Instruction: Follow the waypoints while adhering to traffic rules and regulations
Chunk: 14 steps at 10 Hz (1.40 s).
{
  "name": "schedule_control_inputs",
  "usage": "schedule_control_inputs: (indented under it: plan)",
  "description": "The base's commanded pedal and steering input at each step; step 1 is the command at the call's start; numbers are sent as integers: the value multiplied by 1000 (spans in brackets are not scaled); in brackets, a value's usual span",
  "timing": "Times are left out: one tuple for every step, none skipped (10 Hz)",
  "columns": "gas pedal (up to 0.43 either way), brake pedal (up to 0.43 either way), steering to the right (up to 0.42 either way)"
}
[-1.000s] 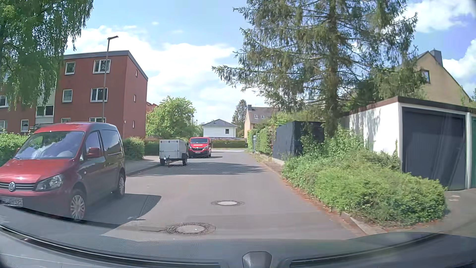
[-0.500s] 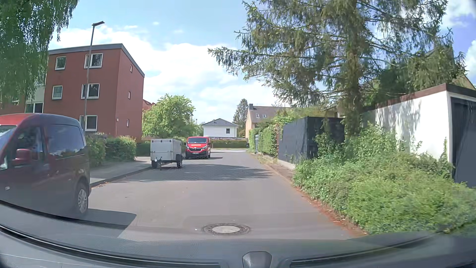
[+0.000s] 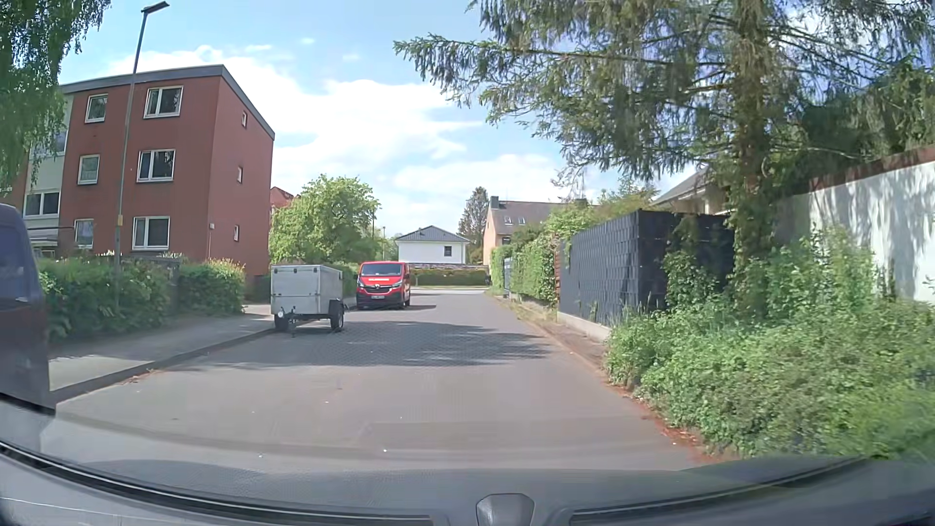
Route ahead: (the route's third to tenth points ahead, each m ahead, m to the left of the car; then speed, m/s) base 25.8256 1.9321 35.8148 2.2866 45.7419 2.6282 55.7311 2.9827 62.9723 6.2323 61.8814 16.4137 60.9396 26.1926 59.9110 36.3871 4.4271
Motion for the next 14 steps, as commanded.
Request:
schedule_control_inputs:
  plan:
    - [47, 0, -3]
    - [47, 0, -3]
    - [47, 0, -3]
    - [47, 0, -3]
    - [47, 0, -2]
    - [47, 0, -2]
    - [47, 0, -2]
    - [47, 0, -2]
    - [47, 0, -2]
    - [47, 0, -2]
    - [47, 0, -2]
    - [47, 0, -2]
    - [47, 0, -2]
    - [47, 0, -1]
